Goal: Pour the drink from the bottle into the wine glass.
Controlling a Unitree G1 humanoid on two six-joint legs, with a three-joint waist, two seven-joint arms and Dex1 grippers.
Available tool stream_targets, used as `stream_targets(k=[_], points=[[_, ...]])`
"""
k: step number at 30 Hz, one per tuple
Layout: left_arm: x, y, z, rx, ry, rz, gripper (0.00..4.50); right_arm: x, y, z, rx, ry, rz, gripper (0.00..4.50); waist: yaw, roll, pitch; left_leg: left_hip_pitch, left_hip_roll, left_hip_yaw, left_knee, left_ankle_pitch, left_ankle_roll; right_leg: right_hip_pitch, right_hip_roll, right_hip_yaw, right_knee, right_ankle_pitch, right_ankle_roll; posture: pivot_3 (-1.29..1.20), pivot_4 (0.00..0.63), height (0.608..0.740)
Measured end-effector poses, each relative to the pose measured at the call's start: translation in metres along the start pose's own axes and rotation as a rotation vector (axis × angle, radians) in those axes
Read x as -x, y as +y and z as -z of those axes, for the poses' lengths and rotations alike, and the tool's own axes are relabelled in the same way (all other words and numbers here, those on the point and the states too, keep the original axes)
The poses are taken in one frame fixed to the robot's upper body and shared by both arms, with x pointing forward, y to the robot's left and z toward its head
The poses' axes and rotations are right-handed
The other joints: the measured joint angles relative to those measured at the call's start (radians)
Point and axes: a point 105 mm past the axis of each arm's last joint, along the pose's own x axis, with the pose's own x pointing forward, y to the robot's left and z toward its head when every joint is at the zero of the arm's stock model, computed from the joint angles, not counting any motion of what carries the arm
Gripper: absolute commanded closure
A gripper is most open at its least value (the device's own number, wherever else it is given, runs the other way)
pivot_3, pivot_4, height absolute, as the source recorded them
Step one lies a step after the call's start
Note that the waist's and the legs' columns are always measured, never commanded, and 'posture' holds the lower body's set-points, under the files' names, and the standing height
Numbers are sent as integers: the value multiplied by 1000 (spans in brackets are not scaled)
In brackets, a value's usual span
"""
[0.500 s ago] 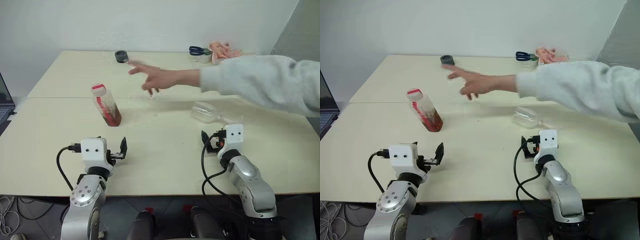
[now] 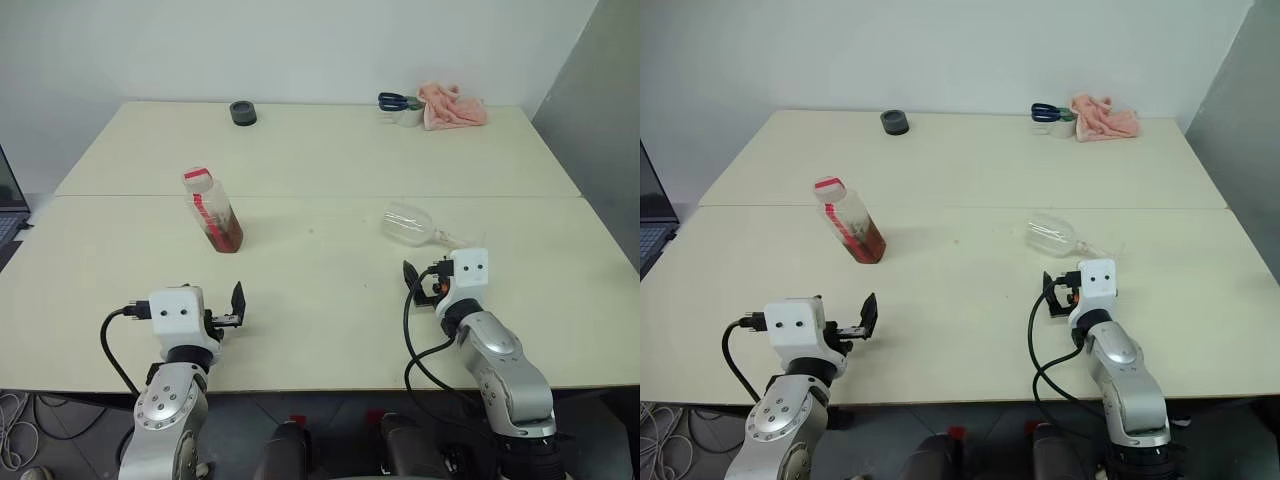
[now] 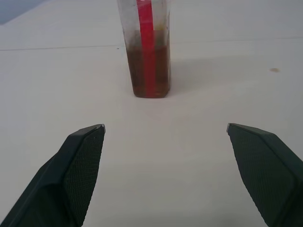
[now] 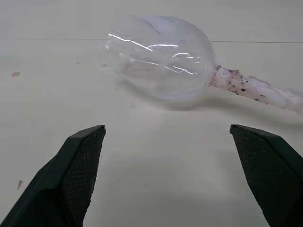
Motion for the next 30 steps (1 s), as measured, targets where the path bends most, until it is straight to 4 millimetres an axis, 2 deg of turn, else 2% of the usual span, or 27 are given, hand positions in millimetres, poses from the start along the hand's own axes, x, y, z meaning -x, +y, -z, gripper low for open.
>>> stream_targets(k=[9, 12, 15, 18, 21, 25, 30], points=[[1, 1, 2, 2, 6, -4, 43, 0, 0, 0, 9, 4, -15, 0, 0, 0, 0, 0, 0, 0, 0, 0, 0, 0, 0, 0, 0, 0, 0, 0, 150, 740], [2, 2, 3, 12, 9, -19, 43, 3, 4, -4, 25, -2, -96, 0, 0, 0, 0, 0, 0, 0, 0, 0, 0, 0, 0, 0, 0, 0, 0, 0, 150, 740], [1, 8, 1, 16, 1, -51, 43, 9, 26, -21, -37, -45, -310, 0, -1, 0, 1, 0, 1, 0, 0, 0, 0, 0, 1, 0, 0, 0, 0, 0, 150, 740], [-9, 12, -9, 18, -39, -64, 43, 20, 57, -60, -35, -133, -635, 0, 0, 0, 1, 0, 0, -1, 1, 0, 0, 1, 1, -1, 0, 0, 1, 0, 150, 740], [-17, 14, -16, 17, -66, -68, 43, 35, 75, -91, 58, -206, -884, 0, 0, 0, 1, 0, 0, -1, 1, 0, 0, 2, 1, -1, -1, 0, 1, 0, 150, 740], [-27, 15, -27, 30, -98, -66, 43, 37, 90, -110, 46, -230, -1057, 0, 1, 0, 1, 0, 0, -2, 1, 0, 0, 1, 1, -2, -1, 1, 0, 0, 150, 740], [-37, 10, -40, 57, -133, -43, 43, 33, 103, -123, 41, -250, -1141, 0, 1, 0, 1, 0, 0, -2, 1, 0, 0, 1, 1, -2, -1, 1, 0, 0, 150, 740]])
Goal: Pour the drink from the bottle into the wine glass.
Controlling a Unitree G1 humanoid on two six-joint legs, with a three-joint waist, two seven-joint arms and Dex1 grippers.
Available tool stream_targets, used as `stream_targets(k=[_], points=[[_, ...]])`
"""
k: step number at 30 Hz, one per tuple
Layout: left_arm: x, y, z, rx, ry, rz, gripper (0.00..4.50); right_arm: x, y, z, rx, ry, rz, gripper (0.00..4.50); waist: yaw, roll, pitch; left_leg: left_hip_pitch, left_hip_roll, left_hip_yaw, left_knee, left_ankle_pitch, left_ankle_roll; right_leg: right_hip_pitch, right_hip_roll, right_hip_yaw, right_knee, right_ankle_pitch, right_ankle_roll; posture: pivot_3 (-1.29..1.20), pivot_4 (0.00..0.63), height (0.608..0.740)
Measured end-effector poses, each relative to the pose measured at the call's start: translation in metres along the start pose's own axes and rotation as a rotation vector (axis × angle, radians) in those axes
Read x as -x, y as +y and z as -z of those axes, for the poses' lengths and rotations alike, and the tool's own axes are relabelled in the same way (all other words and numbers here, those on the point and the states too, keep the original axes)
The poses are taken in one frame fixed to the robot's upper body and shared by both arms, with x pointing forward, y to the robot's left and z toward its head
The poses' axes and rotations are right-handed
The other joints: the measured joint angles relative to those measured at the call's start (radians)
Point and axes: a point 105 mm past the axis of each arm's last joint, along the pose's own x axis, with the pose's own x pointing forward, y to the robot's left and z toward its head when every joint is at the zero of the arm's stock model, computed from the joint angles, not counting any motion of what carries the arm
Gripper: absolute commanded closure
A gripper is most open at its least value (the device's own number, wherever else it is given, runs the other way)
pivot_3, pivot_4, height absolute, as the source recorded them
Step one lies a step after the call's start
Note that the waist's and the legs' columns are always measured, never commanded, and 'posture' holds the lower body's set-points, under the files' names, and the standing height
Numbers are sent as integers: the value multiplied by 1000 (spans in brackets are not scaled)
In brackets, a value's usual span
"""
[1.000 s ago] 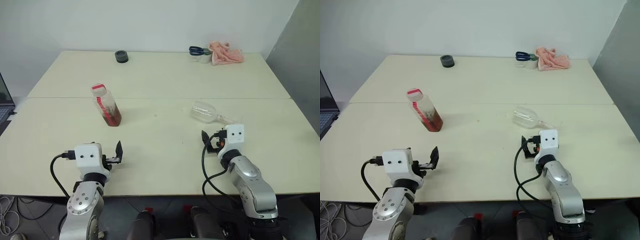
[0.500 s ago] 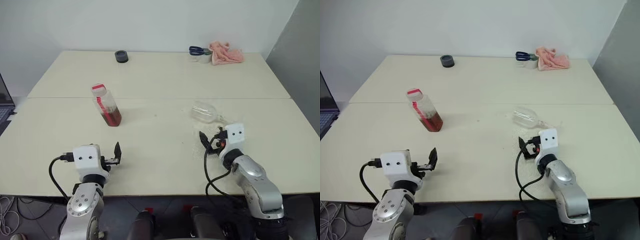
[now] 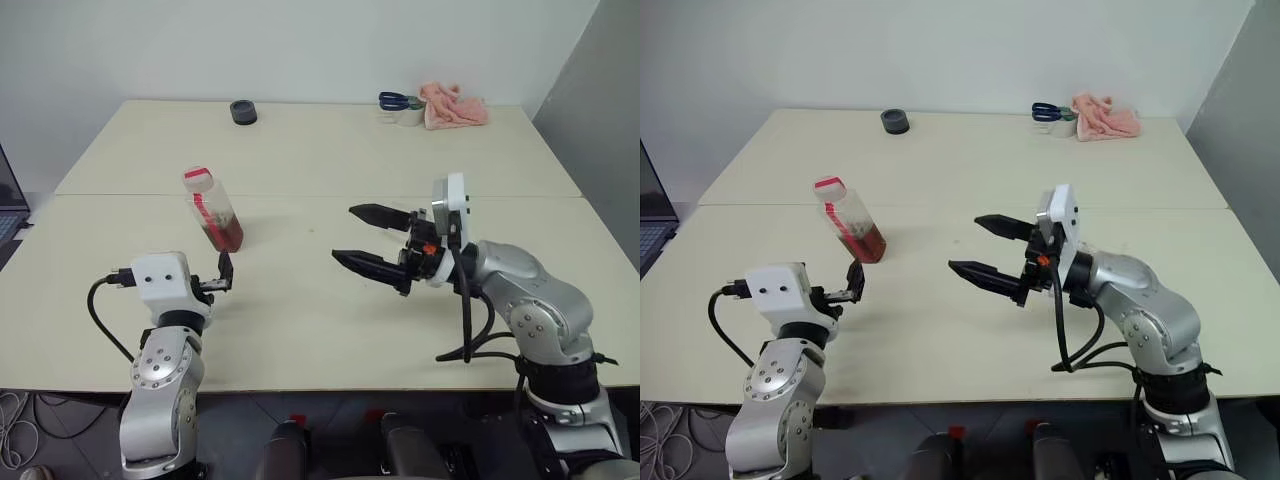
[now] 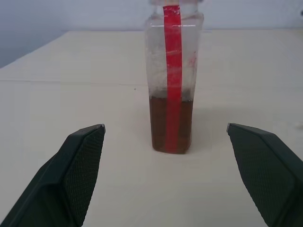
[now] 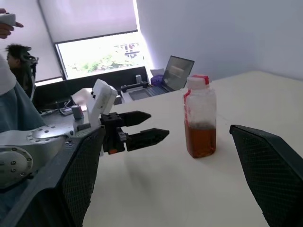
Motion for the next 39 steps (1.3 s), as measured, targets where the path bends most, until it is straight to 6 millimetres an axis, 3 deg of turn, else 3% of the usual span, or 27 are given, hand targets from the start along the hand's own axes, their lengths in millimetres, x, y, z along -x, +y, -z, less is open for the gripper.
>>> stream_targets(k=[9, 16, 27, 39], points=[[-17, -7, -25, 5, -58, 30, 43, -2, -1, 12, 3, 25, -18, 0, 2, 0, 0, -1, -1, -1, 0, 0, 0, -1, -1, 0, 0, 0, 0, 0, 150, 740], [-31, 2, -38, -22, -86, 19, 43, -4, 0, 12, -7, 12, -5, 0, 1, 0, 0, -1, 0, -1, 0, 0, 0, -1, -1, -1, 0, 1, 0, 0, 150, 740], [-55, 6, -27, -17, -25, 117, 43, -8, 2, 10, -44, -7, 22, 0, 1, 0, 0, -1, -1, -2, 0, 0, 0, -1, -1, -1, 0, 1, 0, 0, 150, 740], [-91, 3, -28, -26, -54, 208, 43, -7, 6, 7, -51, -8, 30, 0, 1, 0, 0, -2, -1, -3, 0, 0, 0, -2, -1, -2, 0, 1, -1, 0, 150, 740]])
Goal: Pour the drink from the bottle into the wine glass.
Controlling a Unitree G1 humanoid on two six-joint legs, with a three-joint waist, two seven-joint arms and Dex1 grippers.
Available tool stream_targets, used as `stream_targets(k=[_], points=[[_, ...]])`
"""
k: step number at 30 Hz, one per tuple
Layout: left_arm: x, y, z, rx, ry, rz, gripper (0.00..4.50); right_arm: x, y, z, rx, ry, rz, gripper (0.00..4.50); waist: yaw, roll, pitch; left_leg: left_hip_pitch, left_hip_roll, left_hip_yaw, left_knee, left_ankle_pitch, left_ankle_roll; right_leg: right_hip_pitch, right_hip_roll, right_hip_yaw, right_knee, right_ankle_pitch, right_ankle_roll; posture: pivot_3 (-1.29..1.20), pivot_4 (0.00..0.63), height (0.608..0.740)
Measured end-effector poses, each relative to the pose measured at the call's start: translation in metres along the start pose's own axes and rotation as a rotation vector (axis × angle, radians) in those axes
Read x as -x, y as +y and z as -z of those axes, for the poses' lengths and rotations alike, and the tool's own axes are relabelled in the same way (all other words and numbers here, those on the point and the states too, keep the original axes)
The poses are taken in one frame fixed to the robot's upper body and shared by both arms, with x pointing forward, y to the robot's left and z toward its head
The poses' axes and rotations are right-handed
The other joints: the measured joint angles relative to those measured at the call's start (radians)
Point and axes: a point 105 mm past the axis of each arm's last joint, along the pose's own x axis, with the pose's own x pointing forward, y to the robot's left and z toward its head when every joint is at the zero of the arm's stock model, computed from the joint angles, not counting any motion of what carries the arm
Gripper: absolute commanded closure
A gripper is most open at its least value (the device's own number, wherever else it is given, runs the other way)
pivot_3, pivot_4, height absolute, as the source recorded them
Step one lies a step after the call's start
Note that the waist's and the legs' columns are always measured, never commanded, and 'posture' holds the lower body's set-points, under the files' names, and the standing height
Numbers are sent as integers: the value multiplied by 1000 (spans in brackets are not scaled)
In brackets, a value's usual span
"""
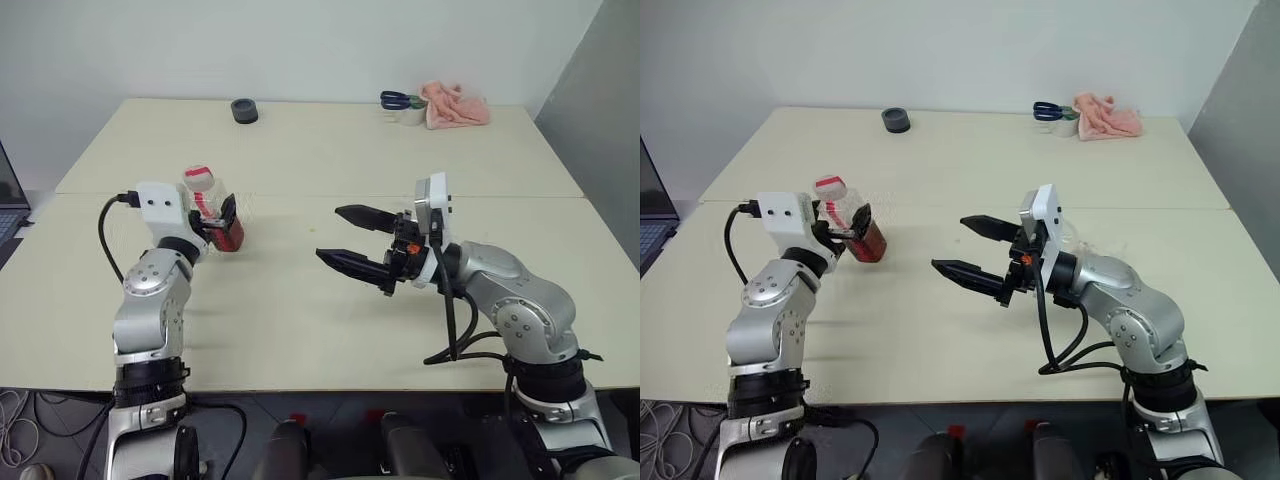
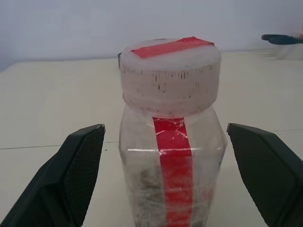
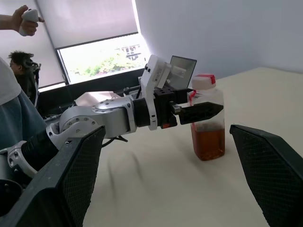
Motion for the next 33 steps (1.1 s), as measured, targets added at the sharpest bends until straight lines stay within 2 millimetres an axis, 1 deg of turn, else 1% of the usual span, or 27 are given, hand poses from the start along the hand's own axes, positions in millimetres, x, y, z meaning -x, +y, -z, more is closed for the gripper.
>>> stream_targets(k=[5, 8, 13, 15, 21, 23, 24, 26, 29, 33], points=[[-10, 1, 2, -6, -8, 27, 43, 0, 0, -1, 3, 0, 10, 0, 0, 0, 0, 0, 0, -1, 0, 0, 0, 0, 0, 0, 0, 0, 0, 0, 150, 740], [-12, -1, 5, -6, -7, 47, 655, 1, -1, -1, 5, 0, 18, 0, 0, 0, 0, 0, 0, -3, 0, 0, 0, 0, -1, 0, 0, 0, 0, 0, 150, 740], [-12, -2, 5, -4, -13, 56, 2237, 2, -1, -2, 9, -4, 25, 0, 0, 0, 0, -1, 0, -4, 0, 0, 0, -1, -1, 0, 0, 0, 0, 0, 150, 740], [-12, -2, 5, -4, -13, 56, 2651, 3, -1, -1, 4, -5, 29, 0, 0, 0, 0, -1, 0, -4, 0, 0, 0, -1, -1, 0, 0, 0, 0, 0, 150, 740], [-12, -2, 5, -2, -8, 48, 2684, 3, -3, -1, 0, -10, 48, 0, 0, 0, 0, -1, 0, -5, 0, 0, 0, -1, -1, 0, 0, 0, 0, 0, 150, 740], [-12, -6, 3, -5, 7, 60, 2684, 1, -11, -2, 35, 3, 82, 0, -1, 0, 0, -1, -1, -4, 0, 0, 0, -1, -1, 0, 0, 0, 0, 0, 150, 740], [-13, -11, 3, -6, 13, 76, 2684, -1, -15, -3, 53, 5, 101, 0, -1, 0, 0, -1, -1, -4, 0, 0, 0, -1, -1, 0, 0, 0, 1, 0, 150, 740], [-13, -32, -1, -6, 21, 142, 2684, -9, -28, -7, 80, -15, 157, 0, -1, 0, 0, -1, -1, -4, 1, 0, 0, -1, -1, 0, 1, 1, 1, 0, 150, 740], [-10, -75, -13, -38, 2, 319, 2684, -24, -39, -16, 76, -57, 195, 0, -1, 0, 0, -2, -1, -4, 0, 1, -2, -1, -1, -1, 0, 1, 0, 0, 150, 740], [7, -128, -33, -104, -57, 586, 2684, -39, -52, -20, 50, -76, 245, 0, -2, 0, 0, -2, -1, -4, 0, 2, -4, -2, -1, 1, 0, 1, 0, 0, 150, 740]])
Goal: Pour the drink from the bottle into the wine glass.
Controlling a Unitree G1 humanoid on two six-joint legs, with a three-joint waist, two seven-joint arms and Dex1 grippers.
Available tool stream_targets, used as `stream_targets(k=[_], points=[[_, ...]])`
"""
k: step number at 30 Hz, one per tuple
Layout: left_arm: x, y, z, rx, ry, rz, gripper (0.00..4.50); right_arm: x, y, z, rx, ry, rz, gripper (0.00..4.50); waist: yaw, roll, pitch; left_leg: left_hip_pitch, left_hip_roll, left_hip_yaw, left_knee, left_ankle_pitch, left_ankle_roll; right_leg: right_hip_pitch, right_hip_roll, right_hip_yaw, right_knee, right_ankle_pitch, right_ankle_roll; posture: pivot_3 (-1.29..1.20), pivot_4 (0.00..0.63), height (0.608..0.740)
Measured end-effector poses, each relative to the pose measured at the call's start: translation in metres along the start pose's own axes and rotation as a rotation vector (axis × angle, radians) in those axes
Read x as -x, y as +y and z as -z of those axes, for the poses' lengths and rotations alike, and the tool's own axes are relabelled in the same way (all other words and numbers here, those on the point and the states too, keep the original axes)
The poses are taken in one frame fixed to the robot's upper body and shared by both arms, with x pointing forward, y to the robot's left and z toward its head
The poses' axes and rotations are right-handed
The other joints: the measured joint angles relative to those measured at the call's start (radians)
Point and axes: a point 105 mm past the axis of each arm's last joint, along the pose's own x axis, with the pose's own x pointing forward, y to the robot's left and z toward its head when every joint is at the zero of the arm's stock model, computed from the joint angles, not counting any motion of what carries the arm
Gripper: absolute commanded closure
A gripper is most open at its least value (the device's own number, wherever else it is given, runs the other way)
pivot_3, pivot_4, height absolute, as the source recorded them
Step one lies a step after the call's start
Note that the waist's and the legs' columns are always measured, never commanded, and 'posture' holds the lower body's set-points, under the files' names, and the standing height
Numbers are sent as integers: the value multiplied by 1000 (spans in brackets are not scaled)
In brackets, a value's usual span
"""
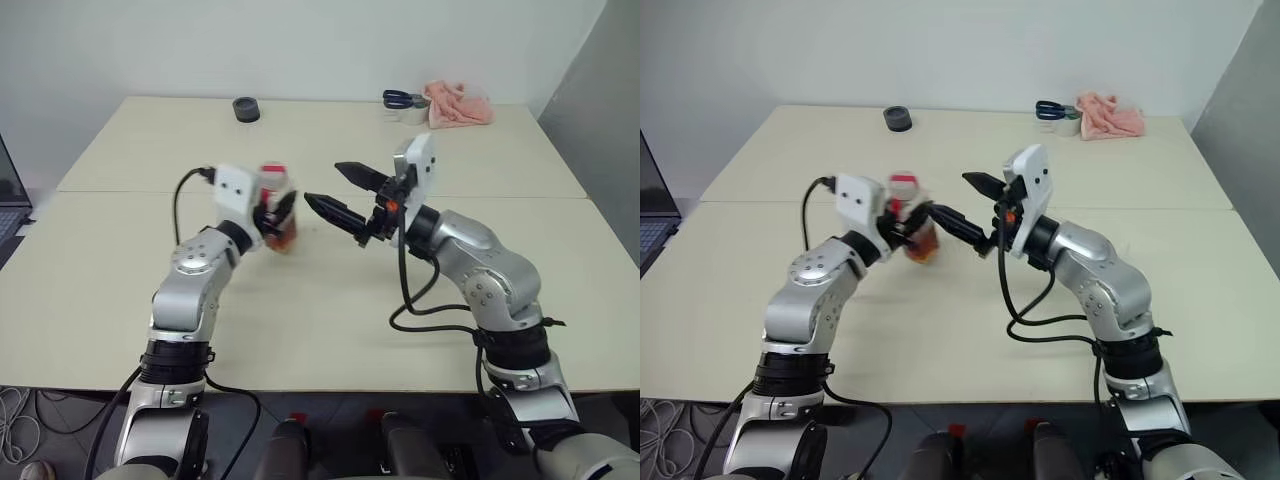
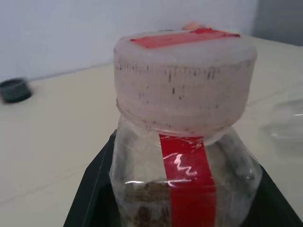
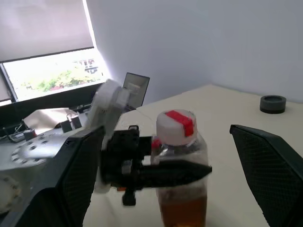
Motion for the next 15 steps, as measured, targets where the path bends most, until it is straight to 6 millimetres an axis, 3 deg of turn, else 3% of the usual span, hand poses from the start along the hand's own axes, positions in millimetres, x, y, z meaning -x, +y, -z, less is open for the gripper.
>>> stream_targets(k=[3, 5, 15], points=[[0, -31, -12, -37, -26, 168, 2684, -4, -5, 1, -15, 2, 27, 0, -1, 0, 0, 0, 0, 0, -1, 0, 0, 0, 0, 0, 0, 0, 0, 0, 150, 740], [1, -39, -14, -36, -26, 220, 2684, -4, -8, 2, -26, 7, 37, 0, -1, 1, 0, 0, 0, 0, 0, -1, 2, -1, 0, 0, 0, 0, 0, 0, 150, 740], [0, -44, -11, -3, -24, 234, 2684, 0, -2, 5, -36, 35, 39, 0, -1, 1, 1, 0, 0, 1, 0, -1, 3, 0, 0, -1, 1, 0, 0, 0, 150, 740]])
